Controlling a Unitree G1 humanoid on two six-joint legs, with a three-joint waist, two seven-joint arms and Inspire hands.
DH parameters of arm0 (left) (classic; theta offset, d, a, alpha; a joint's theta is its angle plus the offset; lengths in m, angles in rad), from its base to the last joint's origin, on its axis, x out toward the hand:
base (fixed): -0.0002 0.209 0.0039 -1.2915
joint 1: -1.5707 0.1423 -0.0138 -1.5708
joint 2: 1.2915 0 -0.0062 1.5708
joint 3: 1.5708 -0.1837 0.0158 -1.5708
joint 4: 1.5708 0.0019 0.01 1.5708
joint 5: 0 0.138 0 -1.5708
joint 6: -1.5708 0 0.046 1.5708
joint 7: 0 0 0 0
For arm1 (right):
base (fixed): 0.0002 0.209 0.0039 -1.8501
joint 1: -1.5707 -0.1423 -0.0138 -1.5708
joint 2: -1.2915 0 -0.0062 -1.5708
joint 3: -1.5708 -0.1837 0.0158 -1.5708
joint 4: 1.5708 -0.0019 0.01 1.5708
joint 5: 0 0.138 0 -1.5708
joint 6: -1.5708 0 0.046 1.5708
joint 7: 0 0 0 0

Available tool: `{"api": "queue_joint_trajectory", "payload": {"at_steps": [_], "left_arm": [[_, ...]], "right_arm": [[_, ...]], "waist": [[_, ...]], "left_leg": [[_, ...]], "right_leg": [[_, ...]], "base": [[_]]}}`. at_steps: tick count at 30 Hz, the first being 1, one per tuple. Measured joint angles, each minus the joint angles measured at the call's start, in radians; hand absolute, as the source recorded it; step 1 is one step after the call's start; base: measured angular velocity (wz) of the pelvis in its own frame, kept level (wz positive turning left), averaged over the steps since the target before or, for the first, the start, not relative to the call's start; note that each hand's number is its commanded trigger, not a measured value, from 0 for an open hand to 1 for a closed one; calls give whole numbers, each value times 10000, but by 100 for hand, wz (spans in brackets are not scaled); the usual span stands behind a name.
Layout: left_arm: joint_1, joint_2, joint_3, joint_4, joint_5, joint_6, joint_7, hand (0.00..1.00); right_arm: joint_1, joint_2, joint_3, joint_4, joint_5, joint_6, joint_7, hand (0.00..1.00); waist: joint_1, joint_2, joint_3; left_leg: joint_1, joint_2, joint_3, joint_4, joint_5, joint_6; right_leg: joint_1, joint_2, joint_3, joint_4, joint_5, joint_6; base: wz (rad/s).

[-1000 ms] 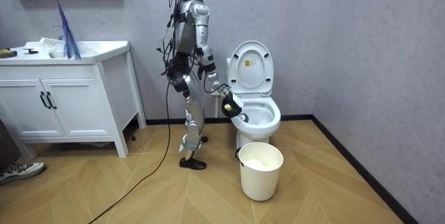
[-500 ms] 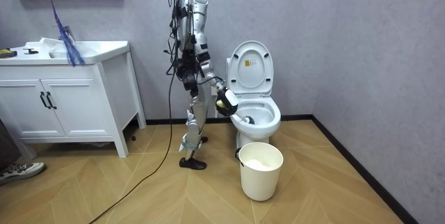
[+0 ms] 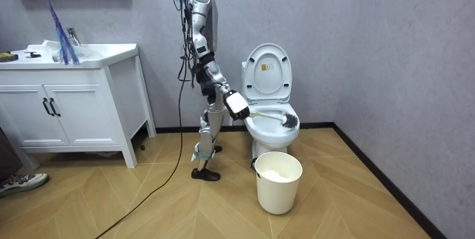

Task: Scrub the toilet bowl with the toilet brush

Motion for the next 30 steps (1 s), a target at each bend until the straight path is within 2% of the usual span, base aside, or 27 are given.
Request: {"api": "queue_joint_trajectory", "payload": {"at_steps": [3, 6, 9, 12, 13, 14, 15, 18, 25, 30], "left_arm": [[-44, -168, 245, 176, -22, -1, 1, 0], [-120, -188, 245, 532, -230, -56, 0, 0], [-170, -195, 289, 832, -268, -79, -17, 0], [-208, -245, 762, 940, -217, -142, -41, 0], [-200, -261, 947, 999, -217, -153, -41, 0], [-168, -262, 1019, 1016, -215, -155, -41, 0], [-180, -255, 1107, 1135, -216, -154, -41, 0], [-251, -258, 1143, 1316, -216, -157, -41, 0], [-449, -317, 1095, 1400, -210, -177, -65, 0], [-447, -368, 1064, 1668, -212, -183, -66, 0]], "right_arm": [[20, 20, -258, -45, 283, -85, -199, 100], [32, 94, -541, -108, 744, -240, -427, 100], [45, 225, -991, -108, 1211, -386, -619, 100], [26, 364, -1503, -110, 1413, -541, -812, 100], [27, 371, -1610, -110, 1469, -624, -886, 100], [29, 375, -1648, -110, 1491, -650, -929, 11], [59, 390, -1715, -106, 1504, -690, -1064, 0], [108, 460, -1912, -61, 1652, -705, -1278, 0], [254, 748, -1860, 502, 2291, -733, -1259, 0], [279, 774, -1704, 1170, 2286, -723, -1192, 0]], "waist": [[-141, 9, -3], [-267, 21, 1], [-342, 169, 11], [-451, 240, 19], [-461, 260, 20], [-467, 269, 25], [-510, 295, 35], [-625, 343, 52], [-601, 402, 14], [-568, 446, 5]], "left_leg": [[109, 5, 1, -4, -19, -22], [161, 17, 2, -15, -33, -36], [274, 145, 11, -25, -256, -121], [361, 162, 46, -50, -353, -116], [480, 154, 167, -128, -354, -113], [538, 152, 218, -146, -356, -111], [599, 147, 264, -153, -368, -93], [614, 136, 339, -155, -382, -75], [631, 143, 445, -152, -383, -75], [632, 143, 442, -152, -382, -77]], "right_leg": [[42, 13, 154, -1, 42, 2], [57, 41, 322, -2, 56, -4], [143, 155, 354, -6, 59, -7], [160, 177, 430, -5, 56, -1], [168, 177, 588, -16, 46, 14], [189, 181, 654, -19, 45, 16], [226, 185, 752, -27, 47, 21], [194, 196, 906, -36, 59, 42], [147, 203, 946, -39, 62, 39], [157, 205, 944, -14, 63, 37]], "base": [[-16], [-5], [-2], [-3], [-20], [-25], [-17], [-8], [-3], [0]]}}
